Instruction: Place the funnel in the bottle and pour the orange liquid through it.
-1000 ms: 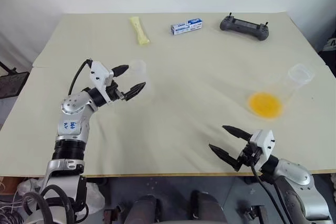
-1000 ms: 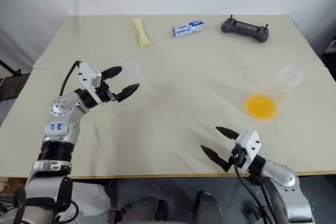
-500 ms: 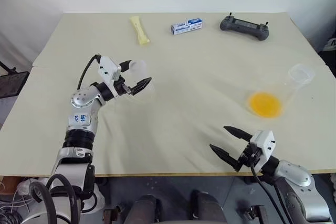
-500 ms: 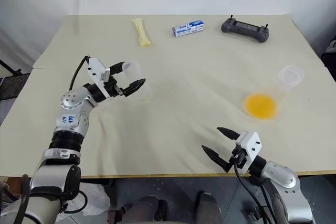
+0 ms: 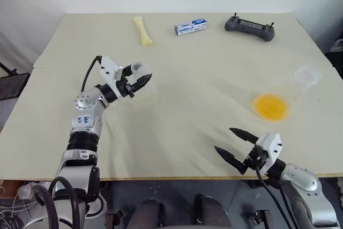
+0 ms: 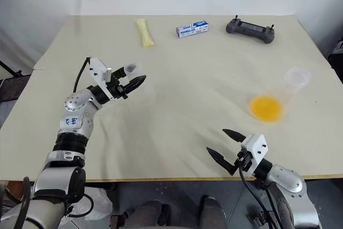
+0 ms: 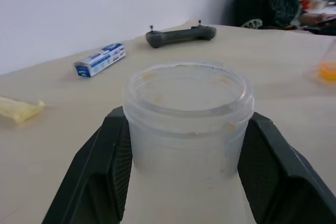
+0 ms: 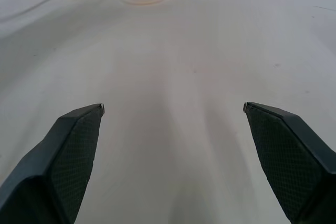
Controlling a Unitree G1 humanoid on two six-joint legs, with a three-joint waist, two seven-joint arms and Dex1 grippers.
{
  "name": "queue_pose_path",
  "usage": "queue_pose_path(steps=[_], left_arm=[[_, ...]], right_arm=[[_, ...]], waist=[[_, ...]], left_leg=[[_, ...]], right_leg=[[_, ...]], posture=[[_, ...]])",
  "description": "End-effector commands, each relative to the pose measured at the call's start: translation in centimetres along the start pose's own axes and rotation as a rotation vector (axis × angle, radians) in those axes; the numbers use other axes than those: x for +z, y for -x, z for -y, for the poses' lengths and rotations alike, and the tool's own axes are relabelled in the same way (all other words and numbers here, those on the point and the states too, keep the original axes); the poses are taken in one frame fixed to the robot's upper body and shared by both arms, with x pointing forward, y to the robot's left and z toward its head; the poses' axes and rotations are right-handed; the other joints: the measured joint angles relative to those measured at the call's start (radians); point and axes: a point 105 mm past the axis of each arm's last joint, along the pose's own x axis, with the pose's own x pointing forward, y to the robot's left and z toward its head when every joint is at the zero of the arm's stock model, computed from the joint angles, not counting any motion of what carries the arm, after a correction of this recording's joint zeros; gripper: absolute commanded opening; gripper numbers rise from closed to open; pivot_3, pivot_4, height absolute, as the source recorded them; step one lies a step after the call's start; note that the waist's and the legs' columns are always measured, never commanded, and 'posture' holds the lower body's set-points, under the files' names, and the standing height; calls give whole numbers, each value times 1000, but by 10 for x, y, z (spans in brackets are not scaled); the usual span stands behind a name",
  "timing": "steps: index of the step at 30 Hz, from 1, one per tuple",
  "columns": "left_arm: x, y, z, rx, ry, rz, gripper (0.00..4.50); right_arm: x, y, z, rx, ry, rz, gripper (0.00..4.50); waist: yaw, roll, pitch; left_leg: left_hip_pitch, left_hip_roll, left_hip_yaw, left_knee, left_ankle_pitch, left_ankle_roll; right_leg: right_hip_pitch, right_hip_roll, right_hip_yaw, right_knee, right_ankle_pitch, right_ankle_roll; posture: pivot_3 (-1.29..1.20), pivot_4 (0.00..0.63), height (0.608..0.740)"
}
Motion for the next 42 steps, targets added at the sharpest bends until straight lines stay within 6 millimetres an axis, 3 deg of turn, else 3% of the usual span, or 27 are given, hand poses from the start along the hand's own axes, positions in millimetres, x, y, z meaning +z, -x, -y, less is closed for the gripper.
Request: queue_pose_path(steps=[1, 6, 12, 23, 31, 37, 42], left_arm=[[37, -20, 20, -176, -36, 87, 2407], [47, -37, 56, -380, -9, 117, 2407], [41, -51, 85, -499, -36, 131, 2407], [18, -61, 98, -566, -3, 47, 2407], [13, -66, 101, -569, 12, 25, 2407], [11, -66, 103, -564, 46, 25, 4358], [11, -62, 104, -565, 62, 22, 4460]], right_arm=[[16, 3, 3, -4, 47, 40, 4500], [23, 8, 6, 7, 64, 48, 4500], [31, 11, 9, -11, 93, 60, 4500], [63, 15, 3, 6, 75, 146, 4500], [68, 13, 4, -4, 85, 158, 4500], [69, 13, 5, -4, 92, 158, 4500], [70, 13, 5, 0, 97, 157, 4500]], waist=[[0, 0, 0], [-2, 0, 0], [-2, -1, 0], [1, -1, 1], [2, -1, 1], [0, -1, 1], [1, -1, 1]], left_leg=[[0, 0, 0, 0, 0, 0], [0, 0, 0, 0, 0, 0], [0, 0, 0, 0, 0, 0], [-1, 0, 1, 1, 0, 1], [-1, 0, 0, 1, 0, 1], [-1, 0, 0, 1, 0, 1], [-1, 0, 0, 1, 0, 1]], right_leg=[[0, 0, 0, 0, 0, 0], [0, 0, 0, 0, 0, 0], [0, 0, 0, 0, 0, 0], [0, 0, 0, -1, 0, 0], [0, 0, 0, 0, 0, 1], [0, 0, 0, 0, 0, 1], [0, 0, 0, 0, 0, 1]], posture=[[0, 150, 740], [0, 150, 740], [0, 150, 740], [0, 150, 740], [0, 150, 740], [0, 150, 740], [0, 150, 740]])
